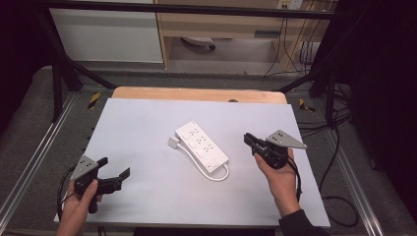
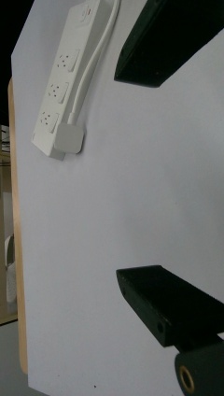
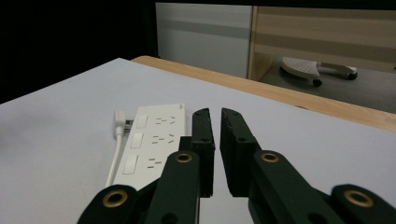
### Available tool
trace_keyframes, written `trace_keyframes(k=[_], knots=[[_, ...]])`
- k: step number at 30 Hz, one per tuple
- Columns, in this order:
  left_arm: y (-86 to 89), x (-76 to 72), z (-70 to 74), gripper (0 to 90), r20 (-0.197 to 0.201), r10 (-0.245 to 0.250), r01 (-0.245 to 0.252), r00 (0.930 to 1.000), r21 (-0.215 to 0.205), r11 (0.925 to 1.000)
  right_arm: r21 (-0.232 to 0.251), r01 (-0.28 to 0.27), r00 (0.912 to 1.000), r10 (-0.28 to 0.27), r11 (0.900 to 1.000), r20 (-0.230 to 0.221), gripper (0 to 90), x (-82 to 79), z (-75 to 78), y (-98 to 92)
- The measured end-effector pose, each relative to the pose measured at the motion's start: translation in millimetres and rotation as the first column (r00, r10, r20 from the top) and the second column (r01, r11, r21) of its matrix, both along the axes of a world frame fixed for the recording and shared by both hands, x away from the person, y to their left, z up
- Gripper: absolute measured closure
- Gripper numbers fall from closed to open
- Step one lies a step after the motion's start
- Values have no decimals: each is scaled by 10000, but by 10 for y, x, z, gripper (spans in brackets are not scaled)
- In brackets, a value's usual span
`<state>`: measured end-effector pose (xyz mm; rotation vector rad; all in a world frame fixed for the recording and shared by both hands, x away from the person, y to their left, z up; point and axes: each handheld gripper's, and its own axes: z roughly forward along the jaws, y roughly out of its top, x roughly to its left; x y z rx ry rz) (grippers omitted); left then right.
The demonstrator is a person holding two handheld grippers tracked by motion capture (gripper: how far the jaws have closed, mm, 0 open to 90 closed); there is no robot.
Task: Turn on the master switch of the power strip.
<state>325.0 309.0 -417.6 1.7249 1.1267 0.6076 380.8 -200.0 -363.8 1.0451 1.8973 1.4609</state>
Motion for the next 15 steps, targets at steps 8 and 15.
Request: trace_keyframes(k=[8,15], knots=[[4,-1,0,55,32,49,-49,10000,-6,10000,-112,-262,9996,263,9996,34,900,31,-1,135],[9,-1,1,56,44,43,-43,10000,-19,10000,-241,-496,9987,494,9985,-77,900,67,-24,256]])
